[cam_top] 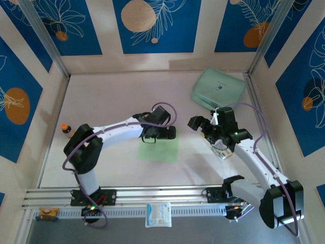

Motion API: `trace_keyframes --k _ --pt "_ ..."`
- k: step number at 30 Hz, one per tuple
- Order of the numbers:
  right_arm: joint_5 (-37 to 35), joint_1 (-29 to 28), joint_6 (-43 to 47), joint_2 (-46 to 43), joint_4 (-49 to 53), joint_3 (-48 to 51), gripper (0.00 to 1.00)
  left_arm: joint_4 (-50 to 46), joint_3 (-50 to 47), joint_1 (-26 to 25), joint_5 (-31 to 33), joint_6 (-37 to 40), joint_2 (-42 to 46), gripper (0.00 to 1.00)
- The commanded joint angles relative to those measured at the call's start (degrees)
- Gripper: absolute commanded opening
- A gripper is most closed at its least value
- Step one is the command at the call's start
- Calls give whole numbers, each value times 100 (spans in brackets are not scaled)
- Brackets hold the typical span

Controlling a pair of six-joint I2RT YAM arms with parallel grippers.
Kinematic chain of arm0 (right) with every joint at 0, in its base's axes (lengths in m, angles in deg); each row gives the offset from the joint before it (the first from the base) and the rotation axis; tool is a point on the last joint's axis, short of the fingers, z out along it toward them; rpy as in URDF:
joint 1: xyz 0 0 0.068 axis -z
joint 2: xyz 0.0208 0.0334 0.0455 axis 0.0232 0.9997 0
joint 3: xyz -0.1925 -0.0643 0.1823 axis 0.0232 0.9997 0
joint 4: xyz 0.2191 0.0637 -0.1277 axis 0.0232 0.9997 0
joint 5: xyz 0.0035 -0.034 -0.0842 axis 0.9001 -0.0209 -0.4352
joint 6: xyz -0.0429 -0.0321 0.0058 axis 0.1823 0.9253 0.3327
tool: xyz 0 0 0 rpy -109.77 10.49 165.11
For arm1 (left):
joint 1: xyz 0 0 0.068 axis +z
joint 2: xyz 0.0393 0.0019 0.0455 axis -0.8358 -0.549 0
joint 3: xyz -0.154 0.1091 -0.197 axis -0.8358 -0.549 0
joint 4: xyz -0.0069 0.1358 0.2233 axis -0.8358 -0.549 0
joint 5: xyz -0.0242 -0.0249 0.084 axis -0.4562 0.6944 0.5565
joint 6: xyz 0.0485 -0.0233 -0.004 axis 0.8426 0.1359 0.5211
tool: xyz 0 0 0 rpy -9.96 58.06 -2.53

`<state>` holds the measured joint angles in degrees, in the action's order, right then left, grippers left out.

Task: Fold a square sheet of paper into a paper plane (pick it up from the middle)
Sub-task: First fold the square sheet of paper in half at the center of the table.

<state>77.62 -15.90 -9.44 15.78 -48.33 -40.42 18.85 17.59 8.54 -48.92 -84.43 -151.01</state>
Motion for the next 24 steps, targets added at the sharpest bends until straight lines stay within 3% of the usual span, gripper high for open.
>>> trace_keyframes --k 1,5,24 --pt "73 -11 46 339 463 -262 100 -1556 657 34 98 612 -482 96" --pt "123 -2 -6 667 587 -325 100 -1849 1023 18 -77 453 -905 93" --pt "270 39 -63 1304 632 -321 100 -2383 1621 -88 95 71 -1509 96"
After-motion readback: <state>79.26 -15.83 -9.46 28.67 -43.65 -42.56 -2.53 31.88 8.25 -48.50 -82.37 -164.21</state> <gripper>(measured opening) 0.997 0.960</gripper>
